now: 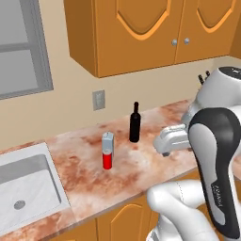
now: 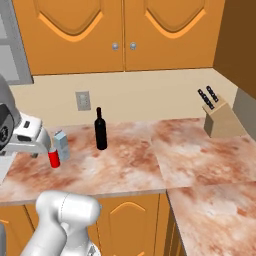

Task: Move the drinks to the dining counter.

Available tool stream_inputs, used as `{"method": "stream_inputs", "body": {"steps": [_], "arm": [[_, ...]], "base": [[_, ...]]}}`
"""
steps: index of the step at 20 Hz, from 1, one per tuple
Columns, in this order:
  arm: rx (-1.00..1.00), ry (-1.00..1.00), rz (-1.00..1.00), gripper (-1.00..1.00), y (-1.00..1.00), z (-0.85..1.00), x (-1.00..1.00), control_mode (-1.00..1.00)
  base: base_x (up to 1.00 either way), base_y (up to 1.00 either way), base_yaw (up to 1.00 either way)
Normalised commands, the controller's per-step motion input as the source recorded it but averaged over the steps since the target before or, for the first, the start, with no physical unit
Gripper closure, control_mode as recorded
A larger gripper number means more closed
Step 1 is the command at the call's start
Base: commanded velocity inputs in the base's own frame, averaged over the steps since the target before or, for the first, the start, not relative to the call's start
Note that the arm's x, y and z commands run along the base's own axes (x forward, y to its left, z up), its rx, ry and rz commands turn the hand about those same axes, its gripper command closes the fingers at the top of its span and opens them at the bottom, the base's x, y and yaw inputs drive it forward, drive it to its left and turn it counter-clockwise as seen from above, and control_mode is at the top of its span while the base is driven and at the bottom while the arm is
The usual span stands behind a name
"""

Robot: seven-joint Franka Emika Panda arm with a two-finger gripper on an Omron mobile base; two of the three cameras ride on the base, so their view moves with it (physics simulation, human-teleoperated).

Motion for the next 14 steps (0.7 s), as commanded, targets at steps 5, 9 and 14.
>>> {"method": "stream_inputs", "body": {"steps": [5,9,14], "arm": [[0.05,0.00,-0.18,-1.00,0.64,-0.14,0.00,-1.00],[0.00,0.00,-0.32,-1.00,0.63,-0.30,0.29,-1.00],[-0.01,0.00,-0.31,-1.00,0.30,-0.33,0.40,-1.00]], "base": [[0.00,0.00,0.00],[0.00,0.00,0.00],[0.00,0.00,0.00]]}}
